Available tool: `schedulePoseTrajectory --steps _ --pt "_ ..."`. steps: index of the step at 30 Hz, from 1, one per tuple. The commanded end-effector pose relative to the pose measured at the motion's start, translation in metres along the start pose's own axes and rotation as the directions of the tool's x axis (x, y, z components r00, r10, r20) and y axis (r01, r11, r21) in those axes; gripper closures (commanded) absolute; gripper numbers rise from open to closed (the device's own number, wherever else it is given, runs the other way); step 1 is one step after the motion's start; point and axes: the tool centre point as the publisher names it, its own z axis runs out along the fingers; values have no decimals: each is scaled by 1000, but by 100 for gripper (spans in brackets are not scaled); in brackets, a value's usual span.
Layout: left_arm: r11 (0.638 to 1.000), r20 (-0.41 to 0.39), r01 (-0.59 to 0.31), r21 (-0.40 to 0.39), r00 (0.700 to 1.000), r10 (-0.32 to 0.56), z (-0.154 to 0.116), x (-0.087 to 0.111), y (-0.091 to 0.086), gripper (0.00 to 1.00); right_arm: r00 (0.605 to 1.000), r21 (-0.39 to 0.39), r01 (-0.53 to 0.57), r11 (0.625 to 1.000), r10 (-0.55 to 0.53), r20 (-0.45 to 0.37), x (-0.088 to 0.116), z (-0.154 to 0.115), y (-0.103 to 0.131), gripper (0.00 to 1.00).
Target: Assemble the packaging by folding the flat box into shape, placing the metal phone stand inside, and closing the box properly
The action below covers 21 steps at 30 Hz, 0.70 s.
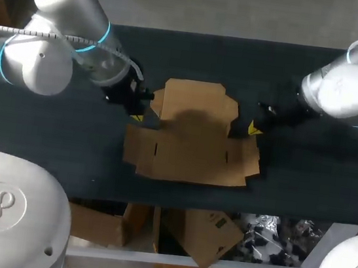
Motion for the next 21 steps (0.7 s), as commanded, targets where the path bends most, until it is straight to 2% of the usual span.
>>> schedulePoseTrajectory --steps 1,13,21 --pt "999 8 8 31 1000 -8 -25 0 24 100 1000 -3 1 1000 -1 4 2 -20 -15 100" --pt "998 4 46 52 999 -46 -50 3 77 100 1000 4 -8 1000 8 3 -3 -35 -62 100" --pt "997 -1 69 44 998 -69 -54 0 115 100 1000 27 -24 999 25 -2 -12 -30 -97 100"
